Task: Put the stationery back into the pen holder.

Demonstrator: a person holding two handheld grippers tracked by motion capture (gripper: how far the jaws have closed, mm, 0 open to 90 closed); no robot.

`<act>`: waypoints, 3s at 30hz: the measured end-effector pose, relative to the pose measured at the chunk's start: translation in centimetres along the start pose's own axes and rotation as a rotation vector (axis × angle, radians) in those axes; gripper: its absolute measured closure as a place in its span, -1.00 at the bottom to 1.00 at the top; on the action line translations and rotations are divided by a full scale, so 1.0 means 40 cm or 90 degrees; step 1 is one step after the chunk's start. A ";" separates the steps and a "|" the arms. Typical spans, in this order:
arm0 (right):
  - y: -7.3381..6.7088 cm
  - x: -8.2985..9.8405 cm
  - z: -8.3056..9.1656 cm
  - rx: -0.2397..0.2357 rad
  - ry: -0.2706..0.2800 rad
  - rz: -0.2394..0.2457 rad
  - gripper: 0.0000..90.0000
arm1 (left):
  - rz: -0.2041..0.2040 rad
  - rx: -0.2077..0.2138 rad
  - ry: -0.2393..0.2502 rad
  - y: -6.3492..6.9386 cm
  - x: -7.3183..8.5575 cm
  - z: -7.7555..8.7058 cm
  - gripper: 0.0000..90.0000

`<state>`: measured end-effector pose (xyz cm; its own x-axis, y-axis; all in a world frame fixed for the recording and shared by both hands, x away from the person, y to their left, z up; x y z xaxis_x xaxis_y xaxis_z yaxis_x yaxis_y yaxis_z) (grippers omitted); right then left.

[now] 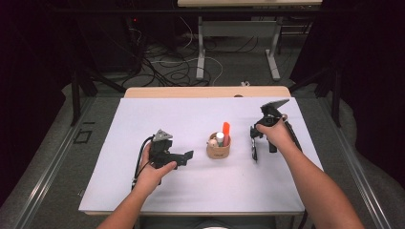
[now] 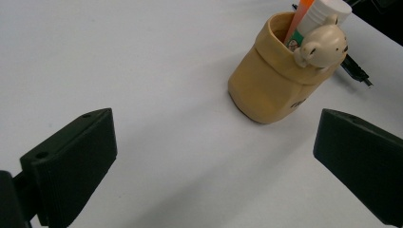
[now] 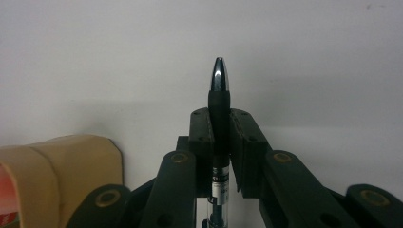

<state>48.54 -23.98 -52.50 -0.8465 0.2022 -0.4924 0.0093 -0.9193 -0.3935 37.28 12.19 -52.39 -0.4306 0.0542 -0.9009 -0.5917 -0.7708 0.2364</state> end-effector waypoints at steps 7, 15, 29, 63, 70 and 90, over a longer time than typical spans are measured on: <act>-0.022 -0.002 0.030 -0.031 0.035 0.030 0.79 | 0.003 -0.001 0.001 -0.002 -0.002 0.002 -0.99; -0.050 -0.002 0.079 -0.074 0.085 0.064 0.79 | 0.008 -0.002 0.009 -0.003 -0.003 0.002 -0.99; -0.124 0.015 0.180 -0.169 0.194 0.125 0.79 | 0.021 0.030 0.021 0.012 -0.021 0.010 -0.99; -0.308 0.194 0.263 -0.321 0.394 0.336 0.79 | 0.017 0.106 0.064 0.077 -0.086 0.061 -0.40; -0.317 0.222 0.244 -0.354 0.395 0.329 0.79 | 0.000 0.132 0.059 0.099 -0.090 0.067 -0.27; -0.348 0.284 0.219 -0.398 0.360 0.323 0.79 | 0.099 0.225 0.005 0.139 -0.073 0.055 0.21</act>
<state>34.15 -11.86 -45.82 -0.2865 0.1150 -0.9512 0.7192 -0.6301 -0.2928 33.74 9.13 -47.65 -0.5298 -0.0523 -0.8465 -0.7183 -0.5029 0.4807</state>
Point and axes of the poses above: each handheld gripper's, and its own axes: z roughly backward along the jaws, x roughly out of its underside, y roughly to its right, the point moved 2 cm from there along -z, roughly forward along the jaws, and after that the axes turned 15 degrees about y, right-handed, at the moved point
